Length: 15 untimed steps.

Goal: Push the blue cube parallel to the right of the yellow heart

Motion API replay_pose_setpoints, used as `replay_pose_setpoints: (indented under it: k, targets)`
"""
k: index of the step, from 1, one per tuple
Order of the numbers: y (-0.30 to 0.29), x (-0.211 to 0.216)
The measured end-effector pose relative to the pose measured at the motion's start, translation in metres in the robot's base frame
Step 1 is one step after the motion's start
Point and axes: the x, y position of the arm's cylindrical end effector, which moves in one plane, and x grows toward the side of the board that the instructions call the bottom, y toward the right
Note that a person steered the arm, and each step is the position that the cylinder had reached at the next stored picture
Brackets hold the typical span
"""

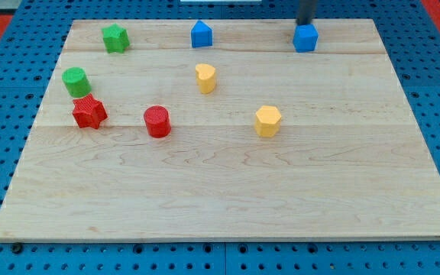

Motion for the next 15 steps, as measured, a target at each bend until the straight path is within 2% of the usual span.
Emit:
replay_pose_setpoints:
  k: [1, 2, 5, 6, 7, 8, 9, 12, 13, 14, 15]
  targets:
    - [-0.034, 0.064]
    - [-0.026, 0.033]
    - [0.089, -0.007]
    - [0.079, 0.03]
    - [0.002, 0.044]
    - [0.028, 0.026]
    - [0.086, 0.027]
    - [0.088, 0.114]
    - [0.1, 0.122]
    - [0.13, 0.151]
    - [0.107, 0.146]
